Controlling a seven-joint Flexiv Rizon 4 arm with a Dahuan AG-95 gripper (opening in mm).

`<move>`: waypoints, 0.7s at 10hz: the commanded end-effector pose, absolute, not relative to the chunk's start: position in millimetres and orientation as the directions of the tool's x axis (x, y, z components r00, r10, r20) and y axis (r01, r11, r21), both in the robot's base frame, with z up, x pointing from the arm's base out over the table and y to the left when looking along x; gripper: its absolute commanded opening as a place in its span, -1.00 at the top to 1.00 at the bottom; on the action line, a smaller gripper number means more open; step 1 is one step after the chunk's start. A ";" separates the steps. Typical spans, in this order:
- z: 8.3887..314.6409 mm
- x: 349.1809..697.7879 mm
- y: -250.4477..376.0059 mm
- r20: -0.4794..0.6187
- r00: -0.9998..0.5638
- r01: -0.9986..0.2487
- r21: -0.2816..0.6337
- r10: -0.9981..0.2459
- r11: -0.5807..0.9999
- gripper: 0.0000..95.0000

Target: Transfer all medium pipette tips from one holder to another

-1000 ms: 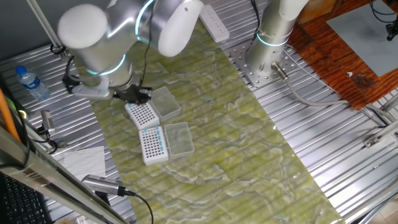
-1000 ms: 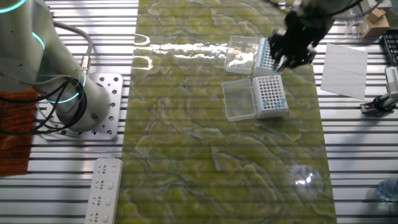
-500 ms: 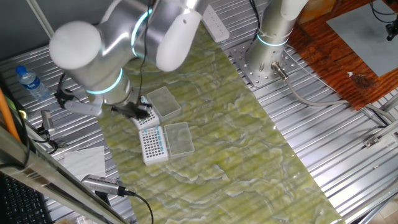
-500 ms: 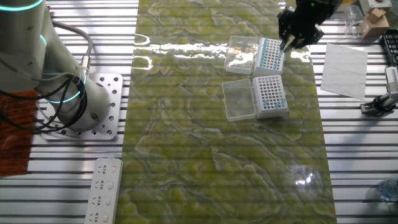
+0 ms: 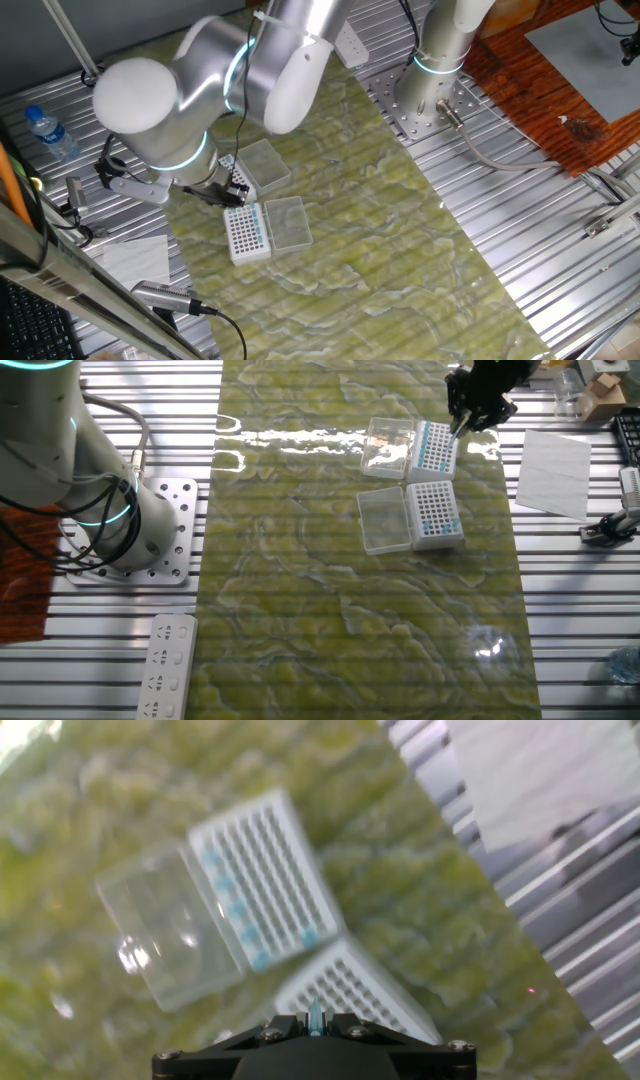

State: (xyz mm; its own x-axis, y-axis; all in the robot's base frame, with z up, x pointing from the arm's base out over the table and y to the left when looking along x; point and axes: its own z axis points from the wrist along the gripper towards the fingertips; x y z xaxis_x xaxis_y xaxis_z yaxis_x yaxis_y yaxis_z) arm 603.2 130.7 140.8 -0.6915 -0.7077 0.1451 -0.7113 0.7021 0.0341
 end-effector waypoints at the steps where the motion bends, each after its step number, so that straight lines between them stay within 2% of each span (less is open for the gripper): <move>1: 135.4 604.2 129.2 0.135 -0.682 -0.722 0.027 -0.718 0.691 1.00; 7: 128.7 605.1 127.7 0.130 -0.675 -0.730 0.021 -0.726 0.683 1.00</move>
